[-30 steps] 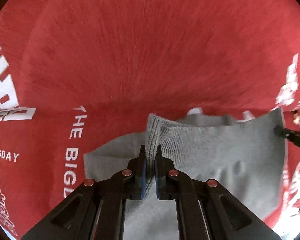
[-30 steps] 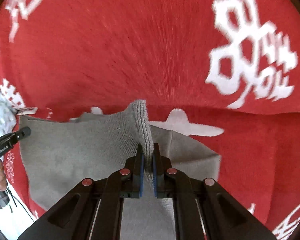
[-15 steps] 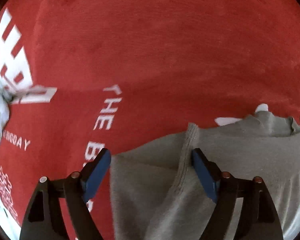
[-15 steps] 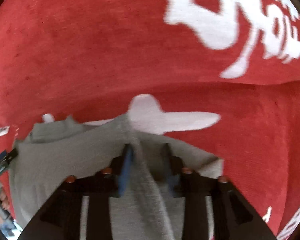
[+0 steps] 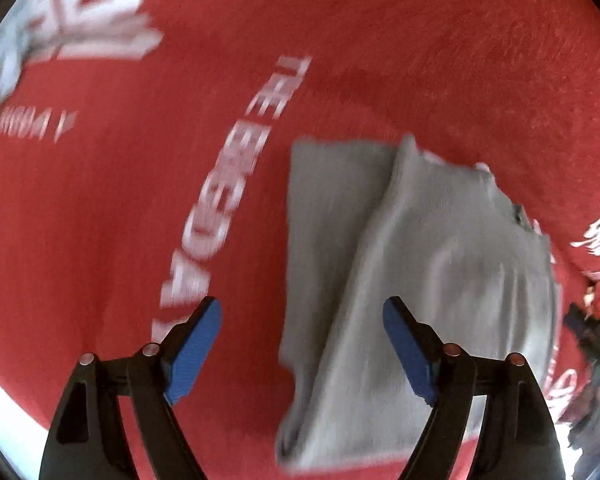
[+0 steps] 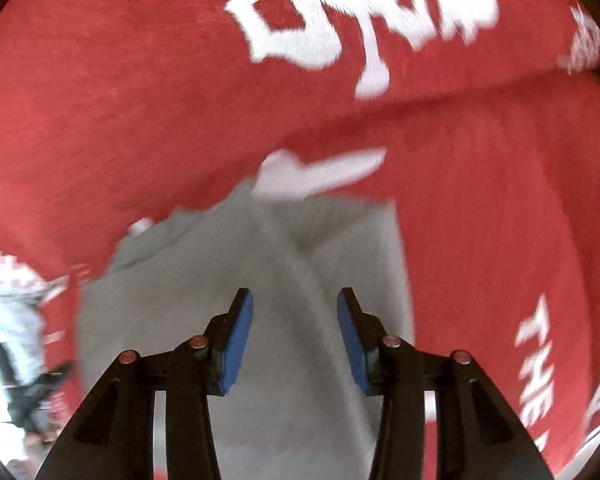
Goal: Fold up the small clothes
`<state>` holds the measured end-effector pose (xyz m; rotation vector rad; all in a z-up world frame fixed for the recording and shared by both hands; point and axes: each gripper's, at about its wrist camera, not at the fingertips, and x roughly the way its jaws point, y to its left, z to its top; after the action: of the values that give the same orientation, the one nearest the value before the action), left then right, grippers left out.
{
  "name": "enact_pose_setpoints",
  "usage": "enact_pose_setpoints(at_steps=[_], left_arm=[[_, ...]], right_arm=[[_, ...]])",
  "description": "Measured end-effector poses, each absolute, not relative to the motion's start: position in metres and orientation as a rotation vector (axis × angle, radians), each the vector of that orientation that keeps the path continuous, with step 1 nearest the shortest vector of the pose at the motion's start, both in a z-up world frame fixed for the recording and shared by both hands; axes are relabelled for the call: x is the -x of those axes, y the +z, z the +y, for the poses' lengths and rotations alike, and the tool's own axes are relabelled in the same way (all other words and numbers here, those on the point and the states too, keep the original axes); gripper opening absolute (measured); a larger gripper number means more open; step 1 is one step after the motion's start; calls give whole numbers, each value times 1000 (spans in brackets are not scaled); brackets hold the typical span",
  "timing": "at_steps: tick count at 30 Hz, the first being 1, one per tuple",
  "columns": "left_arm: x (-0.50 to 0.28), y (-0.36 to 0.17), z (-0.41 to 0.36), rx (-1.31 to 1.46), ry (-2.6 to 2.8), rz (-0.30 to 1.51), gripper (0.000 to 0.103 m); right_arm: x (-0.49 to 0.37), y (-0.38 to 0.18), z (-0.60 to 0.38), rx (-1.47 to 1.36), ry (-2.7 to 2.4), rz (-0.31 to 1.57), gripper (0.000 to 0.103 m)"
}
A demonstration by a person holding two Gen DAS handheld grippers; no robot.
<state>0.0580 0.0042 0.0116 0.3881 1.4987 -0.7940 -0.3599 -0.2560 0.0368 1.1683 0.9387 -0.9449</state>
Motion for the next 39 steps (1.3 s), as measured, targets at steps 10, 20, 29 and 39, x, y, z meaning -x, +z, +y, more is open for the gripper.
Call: enact_pose_setpoints(at_steps=[10, 20, 29, 39], left_arm=[[-2, -6, 87, -142, -644, 1758, 83], [8, -11, 83, -14, -590, 1723, 21], [10, 3, 77, -167, -684, 1620, 12], [6, 13, 88, -333, -723, 1545, 12]], right_arm=[[431, 24, -107, -1656, -869, 724, 56], [467, -2, -102, -1825, -1069, 462, 9], [454, 43, -122, -1512, -986, 741, 9], [455, 14, -122, -1499, -1033, 886, 15]])
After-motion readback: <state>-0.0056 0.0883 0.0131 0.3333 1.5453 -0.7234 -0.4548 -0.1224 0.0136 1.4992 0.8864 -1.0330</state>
